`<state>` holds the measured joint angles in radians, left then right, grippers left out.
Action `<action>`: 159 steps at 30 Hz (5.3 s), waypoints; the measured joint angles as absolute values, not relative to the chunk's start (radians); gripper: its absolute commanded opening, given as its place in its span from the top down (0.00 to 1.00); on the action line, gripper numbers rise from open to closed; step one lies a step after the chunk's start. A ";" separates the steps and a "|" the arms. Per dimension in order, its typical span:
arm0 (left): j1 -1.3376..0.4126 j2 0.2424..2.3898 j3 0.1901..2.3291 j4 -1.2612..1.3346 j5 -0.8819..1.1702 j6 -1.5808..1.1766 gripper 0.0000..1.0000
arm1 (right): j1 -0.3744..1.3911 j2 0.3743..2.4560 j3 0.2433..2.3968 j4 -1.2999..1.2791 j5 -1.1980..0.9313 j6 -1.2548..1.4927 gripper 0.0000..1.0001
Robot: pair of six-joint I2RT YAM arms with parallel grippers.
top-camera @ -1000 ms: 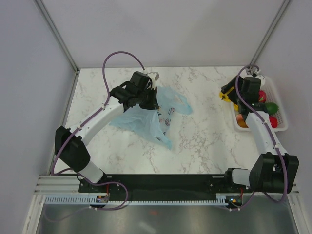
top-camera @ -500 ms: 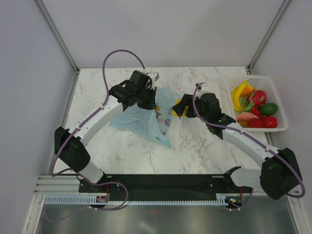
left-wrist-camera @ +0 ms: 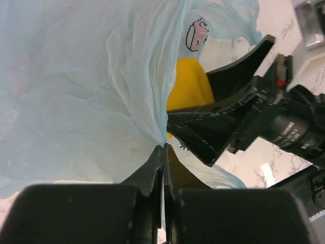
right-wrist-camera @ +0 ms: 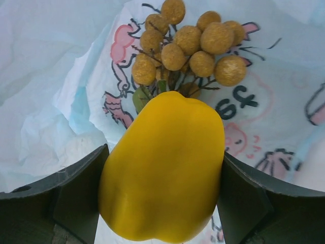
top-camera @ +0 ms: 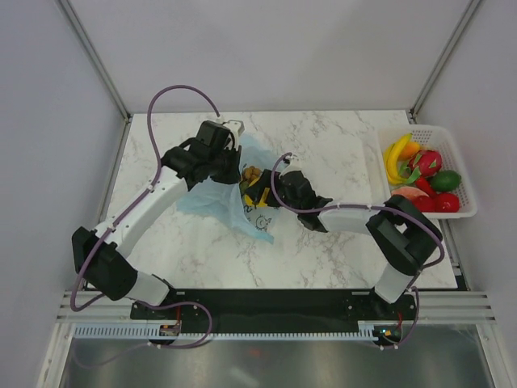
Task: Place the fake fruits into the plastic bag and tie a complex knot
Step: Place the fake fruit in the plastic bag, then pick up the fake fruit from the bin.
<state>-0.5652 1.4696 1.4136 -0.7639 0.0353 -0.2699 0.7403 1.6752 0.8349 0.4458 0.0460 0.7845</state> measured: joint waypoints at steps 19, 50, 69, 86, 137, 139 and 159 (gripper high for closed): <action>-0.509 1.371 1.340 -0.746 0.014 -0.264 0.98 | 0.884 2.011 1.108 0.657 0.115 0.950 0.10; -0.485 1.361 1.302 -0.723 0.090 -0.263 0.98 | 0.986 1.662 0.910 0.284 0.317 0.806 0.86; -0.485 1.347 1.280 -0.713 0.112 -0.263 0.98 | 1.009 1.943 1.120 0.263 0.331 0.897 1.00; -0.485 1.338 1.253 -0.699 0.112 -0.263 0.98 | 1.004 1.614 0.834 0.385 0.450 0.807 1.00; -0.485 1.301 1.210 -0.654 0.136 -0.241 0.98 | -0.493 1.646 0.992 -0.162 0.152 1.048 0.36; -0.485 1.301 1.210 -0.654 0.138 -0.241 0.98 | -0.496 1.664 0.996 -0.146 0.155 1.069 0.40; -0.485 1.299 1.210 -0.651 0.144 -0.241 0.98 | -0.495 1.437 0.925 -0.150 0.107 1.081 0.92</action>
<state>-0.4854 1.2987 1.2102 -0.6514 0.1436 -0.2405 -0.4946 1.4372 0.9249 -0.1505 0.1066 1.0809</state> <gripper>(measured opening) 0.026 0.379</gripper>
